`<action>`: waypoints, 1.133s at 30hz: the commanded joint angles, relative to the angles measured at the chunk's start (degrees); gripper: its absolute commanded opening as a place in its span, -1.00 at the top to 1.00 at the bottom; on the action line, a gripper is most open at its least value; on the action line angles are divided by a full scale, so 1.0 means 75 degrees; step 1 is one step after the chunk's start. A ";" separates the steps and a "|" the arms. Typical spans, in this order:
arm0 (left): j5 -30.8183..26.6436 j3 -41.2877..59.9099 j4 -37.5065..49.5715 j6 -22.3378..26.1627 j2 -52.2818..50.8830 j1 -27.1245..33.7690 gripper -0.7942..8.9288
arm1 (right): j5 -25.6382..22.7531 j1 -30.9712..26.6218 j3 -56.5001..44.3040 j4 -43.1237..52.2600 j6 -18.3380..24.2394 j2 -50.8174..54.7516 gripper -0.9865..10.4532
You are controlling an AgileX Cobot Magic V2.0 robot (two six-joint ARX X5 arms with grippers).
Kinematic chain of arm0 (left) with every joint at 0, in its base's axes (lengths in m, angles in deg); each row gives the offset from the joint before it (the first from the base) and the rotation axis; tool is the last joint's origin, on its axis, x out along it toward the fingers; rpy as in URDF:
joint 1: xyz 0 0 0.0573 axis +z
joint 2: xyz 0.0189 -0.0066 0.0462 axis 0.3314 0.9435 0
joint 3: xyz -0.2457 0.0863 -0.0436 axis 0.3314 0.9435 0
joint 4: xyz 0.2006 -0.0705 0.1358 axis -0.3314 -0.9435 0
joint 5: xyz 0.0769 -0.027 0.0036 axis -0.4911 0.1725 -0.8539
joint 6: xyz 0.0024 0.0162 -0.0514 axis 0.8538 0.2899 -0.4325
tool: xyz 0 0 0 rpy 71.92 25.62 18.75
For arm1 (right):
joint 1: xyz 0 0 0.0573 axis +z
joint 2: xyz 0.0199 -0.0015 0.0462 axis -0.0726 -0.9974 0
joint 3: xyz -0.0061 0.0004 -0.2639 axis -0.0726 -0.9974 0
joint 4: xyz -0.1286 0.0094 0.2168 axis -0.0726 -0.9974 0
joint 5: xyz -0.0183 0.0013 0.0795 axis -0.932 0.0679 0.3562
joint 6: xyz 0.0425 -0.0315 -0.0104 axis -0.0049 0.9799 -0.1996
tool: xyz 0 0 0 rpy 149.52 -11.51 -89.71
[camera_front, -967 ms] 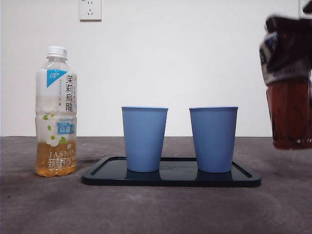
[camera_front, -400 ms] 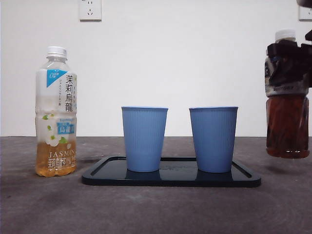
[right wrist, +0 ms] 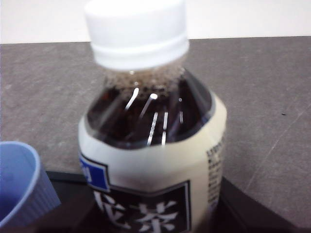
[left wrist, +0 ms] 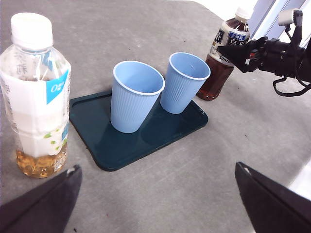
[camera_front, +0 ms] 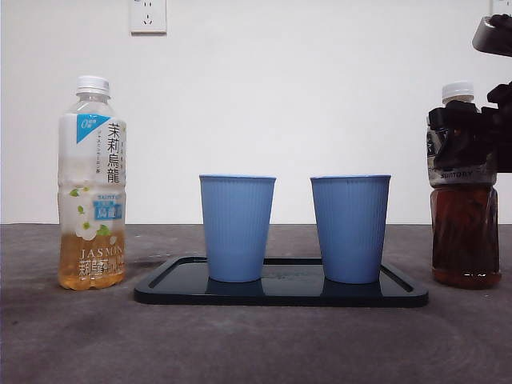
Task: Pour the drink into the cup
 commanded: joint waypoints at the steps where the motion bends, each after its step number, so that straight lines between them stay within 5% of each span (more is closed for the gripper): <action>1: 0.0012 -0.0125 0.0096 0.0172 0.0032 -0.0023 -0.17 | -0.0006 0.0012 0.0119 0.0455 -0.0085 -0.0035 0.57; 18: 0.0012 -0.0125 0.0093 0.0157 0.0032 -0.0023 -0.17 | -0.0029 0.0015 0.0149 -0.0216 -0.0079 0.0402 0.06; 28: 0.0015 -0.0125 0.0312 -0.0003 0.0032 -0.0023 -0.17 | -0.0015 0.0050 0.1259 -0.4648 -0.0082 0.2789 0.06; 34: 0.0003 -0.0125 0.0323 0.0216 0.0032 -0.0023 -0.17 | 0.0790 0.0181 0.2588 -0.7831 -0.0064 0.3937 0.06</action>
